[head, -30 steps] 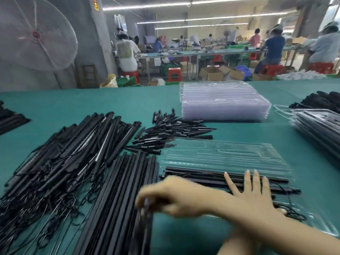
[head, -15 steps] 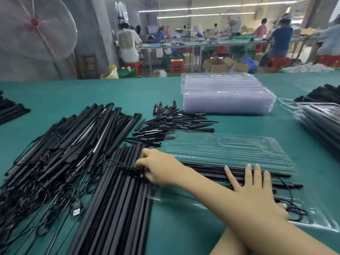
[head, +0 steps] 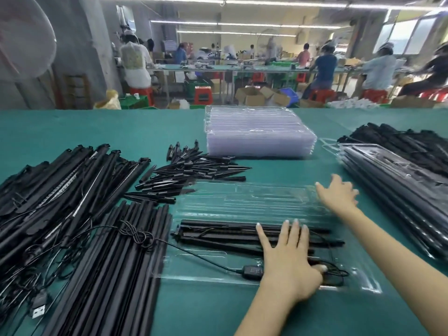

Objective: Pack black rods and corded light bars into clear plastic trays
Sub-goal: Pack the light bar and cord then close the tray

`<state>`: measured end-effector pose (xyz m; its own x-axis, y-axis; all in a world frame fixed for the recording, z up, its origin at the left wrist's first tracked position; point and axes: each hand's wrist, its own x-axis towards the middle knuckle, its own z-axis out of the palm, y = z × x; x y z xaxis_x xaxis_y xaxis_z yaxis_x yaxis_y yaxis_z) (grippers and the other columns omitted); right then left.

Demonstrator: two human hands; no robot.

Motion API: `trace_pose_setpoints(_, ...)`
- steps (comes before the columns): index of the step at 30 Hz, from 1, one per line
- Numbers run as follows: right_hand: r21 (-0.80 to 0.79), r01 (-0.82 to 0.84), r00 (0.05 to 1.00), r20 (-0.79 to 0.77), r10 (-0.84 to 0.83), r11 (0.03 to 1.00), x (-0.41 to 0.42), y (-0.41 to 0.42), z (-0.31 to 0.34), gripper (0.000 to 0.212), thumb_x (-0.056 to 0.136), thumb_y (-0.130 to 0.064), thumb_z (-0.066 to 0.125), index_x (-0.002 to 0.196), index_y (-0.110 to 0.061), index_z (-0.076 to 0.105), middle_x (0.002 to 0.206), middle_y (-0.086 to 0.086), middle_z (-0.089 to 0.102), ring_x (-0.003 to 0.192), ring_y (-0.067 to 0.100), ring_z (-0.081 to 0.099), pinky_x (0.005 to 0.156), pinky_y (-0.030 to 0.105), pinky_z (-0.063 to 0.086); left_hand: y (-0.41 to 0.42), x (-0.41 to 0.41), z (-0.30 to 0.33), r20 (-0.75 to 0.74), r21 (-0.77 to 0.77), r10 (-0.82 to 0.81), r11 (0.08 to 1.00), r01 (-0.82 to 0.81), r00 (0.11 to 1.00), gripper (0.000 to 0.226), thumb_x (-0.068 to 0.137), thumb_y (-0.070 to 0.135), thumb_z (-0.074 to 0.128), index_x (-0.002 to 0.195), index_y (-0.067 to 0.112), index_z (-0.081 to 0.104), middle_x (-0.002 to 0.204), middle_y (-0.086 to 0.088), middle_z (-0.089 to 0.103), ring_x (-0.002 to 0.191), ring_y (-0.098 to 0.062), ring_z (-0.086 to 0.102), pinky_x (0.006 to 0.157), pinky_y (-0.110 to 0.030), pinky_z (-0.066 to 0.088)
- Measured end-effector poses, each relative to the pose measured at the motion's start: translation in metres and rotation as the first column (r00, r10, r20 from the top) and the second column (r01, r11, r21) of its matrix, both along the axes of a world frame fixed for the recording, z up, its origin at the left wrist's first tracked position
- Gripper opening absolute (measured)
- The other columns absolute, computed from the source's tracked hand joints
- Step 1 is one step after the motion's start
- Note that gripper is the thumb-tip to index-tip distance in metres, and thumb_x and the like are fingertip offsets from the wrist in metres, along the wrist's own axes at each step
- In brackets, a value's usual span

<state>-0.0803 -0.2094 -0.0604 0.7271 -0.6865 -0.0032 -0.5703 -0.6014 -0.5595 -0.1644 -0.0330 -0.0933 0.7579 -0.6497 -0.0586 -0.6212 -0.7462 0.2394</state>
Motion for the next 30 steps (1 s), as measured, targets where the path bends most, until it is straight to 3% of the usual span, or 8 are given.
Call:
trace_pose_setpoints(2, 0.088, -0.048, 0.998, -0.042, 0.052, 0.995, -0.009, -0.021, -0.014, 0.07, 0.092, -0.032, 0.058, 0.148, -0.007, 0.025, 0.145, 0.024, 0.036, 0.134, 0.039, 0.031, 0.107, 0.044, 0.028, -0.001, 0.0, -0.002, 0.006, 0.026, -0.013, 1.0, 0.012, 1.0, 0.076, 0.097, 0.054, 0.026, 0.151, 0.017, -0.012, 0.157, 0.003, -0.021, 0.143, -0.012, -0.024, 0.099, -0.064, -0.029)
trace_pose_setpoints(4, 0.28, -0.13, 0.988, 0.118, 0.1, 0.951, -0.011, -0.031, -0.021, 0.073, 0.089, -0.015, 0.064, 0.149, -0.007, 0.023, 0.138, 0.02, 0.048, 0.125, 0.034, 0.046, 0.102, 0.04, 0.037, -0.001, 0.002, -0.001, -0.003, 0.025, -0.006, 1.0, 0.006, 1.0, 0.076, 0.097, 0.055, 0.026, 0.151, 0.017, -0.012, 0.157, 0.004, -0.021, 0.143, -0.011, -0.024, 0.102, -0.063, -0.027)
trace_pose_setpoints(7, 0.605, -0.194, 0.95, 0.311, -0.006, 0.772, -0.013, -0.038, -0.013, 0.077, 0.087, 0.003, 0.062, 0.15, -0.003, 0.018, 0.132, 0.019, 0.054, 0.104, 0.027, 0.056, 0.08, 0.035, 0.047, 0.001, 0.005, 0.0, -0.039, 0.026, -0.016, 1.0, 0.017, 0.999, 0.077, 0.095, 0.059, 0.028, 0.152, 0.021, -0.007, 0.159, 0.005, -0.017, 0.144, -0.011, -0.021, 0.106, -0.061, -0.024)
trace_pose_setpoints(11, 0.73, -0.293, 0.923, 0.383, -0.015, 0.618, -0.023, -0.046, 0.006, 0.045, 0.09, -0.025, 0.064, 0.129, -0.007, 0.051, 0.098, 0.004, 0.063, 0.074, 0.01, 0.05, 0.061, 0.022, 0.037, 0.004, 0.008, 0.002, -0.06, 0.007, 0.009, 1.0, -0.009, 0.998, 0.079, 0.091, 0.066, 0.031, 0.153, 0.028, 0.0, 0.157, 0.001, 0.004, 0.145, -0.018, -0.007, 0.112, -0.056, -0.019)
trace_pose_setpoints(14, 0.569, -0.467, 0.835, 0.536, 0.125, 0.677, -0.039, -0.045, 0.017, 0.019, 0.09, -0.035, 0.059, 0.097, -0.023, 0.072, 0.08, -0.006, 0.054, 0.067, 0.007, 0.041, 0.06, 0.022, 0.029, 0.006, 0.008, 0.004, -0.028, 0.006, 0.018, 1.0, -0.018, 0.999, 0.08, 0.089, 0.068, 0.032, 0.153, 0.029, 0.003, 0.154, 0.0, 0.011, 0.143, -0.02, 0.001, 0.114, -0.054, -0.015)
trace_pose_setpoints(20, 0.237, -0.656, 0.622, 0.707, 0.335, 0.717, -0.09, -0.035, 0.026, 0.018, 0.077, -0.035, 0.063, 0.083, -0.021, 0.072, 0.079, -0.014, 0.067, 0.076, 0.002, 0.054, 0.072, 0.012, 0.043, 0.009, 0.005, 0.0, -0.001, -0.014, 0.011, 1.0, -0.011, 1.0, 0.08, 0.09, 0.07, 0.028, 0.153, 0.027, 0.003, 0.158, -0.001, 0.009, 0.145, -0.019, -0.001, 0.113, -0.053, -0.017)
trace_pose_setpoints(25, 0.063, -0.661, 0.622, 0.603, 0.499, 0.748, -0.125, -0.034, 0.024, 0.015, 0.077, -0.028, 0.063, 0.088, -0.021, 0.07, 0.089, 0.002, 0.068, 0.08, 0.01, 0.058, 0.075, 0.011, 0.043, 0.008, 0.004, 0.002, -0.021, -0.045, -0.012, 0.999, 0.011, 1.0, 0.079, 0.091, 0.067, 0.032, 0.153, 0.026, 0.005, 0.158, -0.002, 0.01, 0.146, -0.019, -0.001, 0.113, -0.052, -0.02)
trace_pose_setpoints(30, -0.315, -0.612, 0.575, 0.452, 0.682, 0.725, -0.157, -0.031, 0.006, 0.012, 0.085, -0.03, 0.068, 0.096, -0.025, 0.071, 0.092, -0.014, 0.059, 0.096, 0.006, 0.052, 0.089, 0.015, 0.038, 0.002, -0.001, 0.0, -0.015, -0.068, -0.009, 0.998, 0.008, 1.0, 0.079, 0.092, 0.064, 0.034, 0.153, 0.023, 0.008, 0.159, -0.003, 0.01, 0.146, -0.018, -0.002, 0.114, -0.048, -0.019)
